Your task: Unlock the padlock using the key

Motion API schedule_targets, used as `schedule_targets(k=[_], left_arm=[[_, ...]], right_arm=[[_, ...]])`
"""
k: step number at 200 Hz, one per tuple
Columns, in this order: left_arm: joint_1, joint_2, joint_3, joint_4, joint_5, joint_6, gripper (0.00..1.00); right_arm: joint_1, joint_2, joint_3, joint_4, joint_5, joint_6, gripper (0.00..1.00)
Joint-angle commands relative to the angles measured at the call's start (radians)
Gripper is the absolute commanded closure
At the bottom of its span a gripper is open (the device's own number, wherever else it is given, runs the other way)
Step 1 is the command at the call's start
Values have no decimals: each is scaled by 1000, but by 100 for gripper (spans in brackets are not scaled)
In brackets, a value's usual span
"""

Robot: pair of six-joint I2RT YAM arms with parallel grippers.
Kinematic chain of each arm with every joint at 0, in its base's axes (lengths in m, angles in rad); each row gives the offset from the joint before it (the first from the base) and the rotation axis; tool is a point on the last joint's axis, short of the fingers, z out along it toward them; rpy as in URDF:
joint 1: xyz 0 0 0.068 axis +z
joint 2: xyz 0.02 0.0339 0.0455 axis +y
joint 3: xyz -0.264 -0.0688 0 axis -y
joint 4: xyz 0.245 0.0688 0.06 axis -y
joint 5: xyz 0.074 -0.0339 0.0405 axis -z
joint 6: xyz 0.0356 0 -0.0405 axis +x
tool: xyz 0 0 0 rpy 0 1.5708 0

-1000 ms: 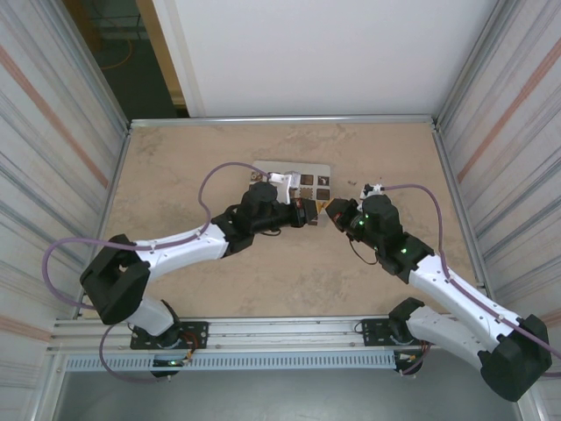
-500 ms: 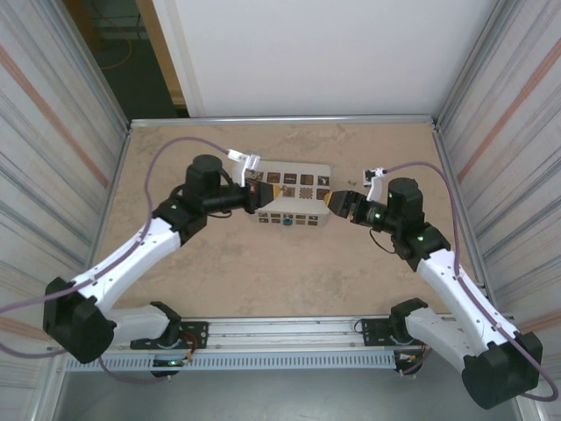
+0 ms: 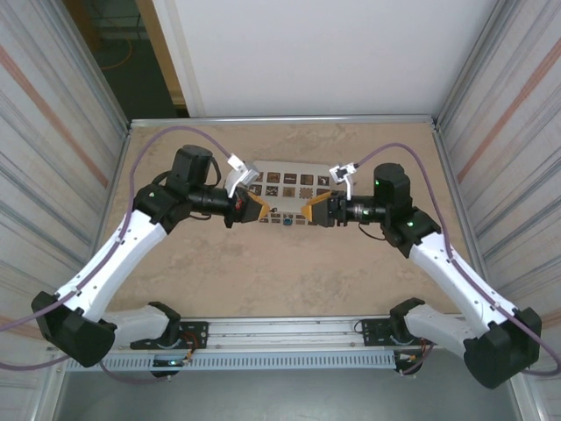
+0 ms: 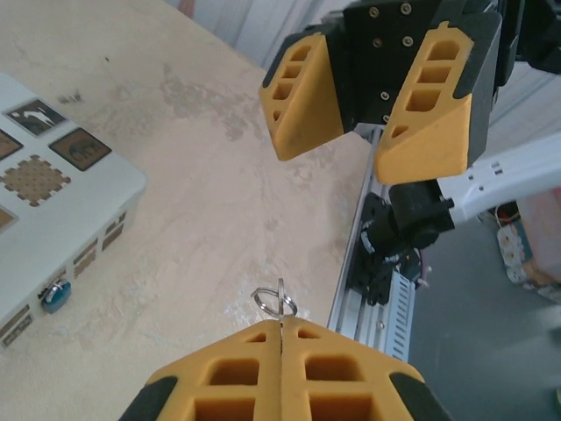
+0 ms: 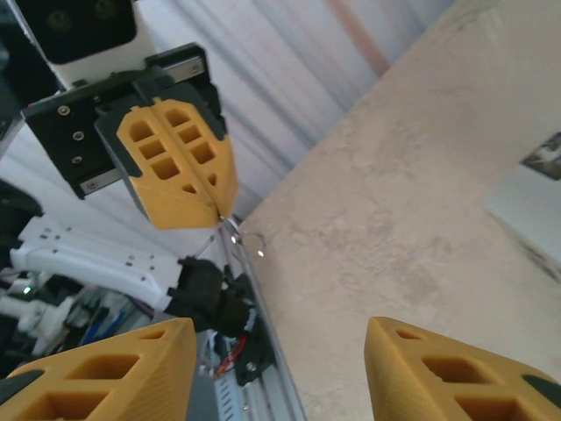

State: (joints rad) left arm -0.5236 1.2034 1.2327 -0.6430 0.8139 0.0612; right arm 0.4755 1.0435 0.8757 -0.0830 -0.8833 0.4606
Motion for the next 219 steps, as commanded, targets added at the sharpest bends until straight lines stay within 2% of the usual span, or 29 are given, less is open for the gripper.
schedule_targets(k=[1, 30, 106, 169, 201, 219], left_arm=[[2, 12, 41, -94, 43, 87, 100], [2, 18, 44, -95, 38, 97, 100], [0, 19, 40, -84, 60, 90, 100], [1, 15, 33, -84, 65, 93, 100], [0, 15, 32, -85, 71, 98, 100], [0, 16, 32, -86, 71, 99, 100]], right_arm=[[41, 39, 48, 17, -30, -41, 51], [100, 90, 81, 20, -37, -46, 53], [177, 182, 132, 37, -29, -46, 60], [190, 214, 144, 31, -31, -46, 74], [192, 215, 147, 26, -29, -49, 84], [193, 214, 151, 15, -28, -55, 95]])
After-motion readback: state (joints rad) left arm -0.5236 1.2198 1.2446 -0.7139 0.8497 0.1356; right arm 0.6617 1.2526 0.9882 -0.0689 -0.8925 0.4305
